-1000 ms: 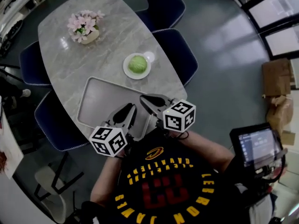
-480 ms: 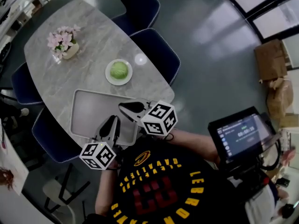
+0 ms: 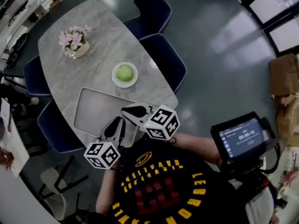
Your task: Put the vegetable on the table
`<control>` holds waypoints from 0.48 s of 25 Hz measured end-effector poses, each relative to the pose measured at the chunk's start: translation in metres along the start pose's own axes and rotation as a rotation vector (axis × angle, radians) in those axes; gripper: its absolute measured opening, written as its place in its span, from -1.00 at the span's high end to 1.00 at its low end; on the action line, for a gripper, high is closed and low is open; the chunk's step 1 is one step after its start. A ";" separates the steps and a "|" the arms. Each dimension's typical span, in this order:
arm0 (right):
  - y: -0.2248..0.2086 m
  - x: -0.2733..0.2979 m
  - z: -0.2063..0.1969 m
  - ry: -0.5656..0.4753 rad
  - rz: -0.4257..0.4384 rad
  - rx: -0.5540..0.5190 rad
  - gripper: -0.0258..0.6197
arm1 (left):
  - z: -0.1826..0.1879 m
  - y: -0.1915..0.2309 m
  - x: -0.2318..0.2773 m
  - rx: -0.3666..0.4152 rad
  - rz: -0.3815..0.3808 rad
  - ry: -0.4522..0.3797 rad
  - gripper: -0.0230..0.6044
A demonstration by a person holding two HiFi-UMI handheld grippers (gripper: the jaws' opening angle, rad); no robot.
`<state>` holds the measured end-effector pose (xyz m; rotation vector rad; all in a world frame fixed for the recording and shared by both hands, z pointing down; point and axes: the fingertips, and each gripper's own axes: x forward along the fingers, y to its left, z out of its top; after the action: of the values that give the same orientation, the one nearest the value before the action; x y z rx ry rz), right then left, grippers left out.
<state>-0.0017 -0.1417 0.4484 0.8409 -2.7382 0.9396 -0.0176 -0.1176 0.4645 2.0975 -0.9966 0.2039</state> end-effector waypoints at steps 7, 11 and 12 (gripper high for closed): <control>-0.006 -0.030 0.005 -0.013 0.008 -0.001 0.91 | -0.005 -0.029 0.008 0.007 0.020 -0.007 0.72; -0.010 -0.023 0.004 -0.020 0.038 -0.016 0.90 | -0.005 -0.020 0.007 0.010 0.059 -0.033 0.72; -0.010 -0.022 0.004 -0.023 0.044 -0.020 0.91 | -0.004 -0.018 0.006 0.012 0.069 -0.040 0.72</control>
<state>0.0223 -0.1411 0.4441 0.7960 -2.7922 0.9144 0.0001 -0.1110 0.4594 2.0871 -1.0948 0.2035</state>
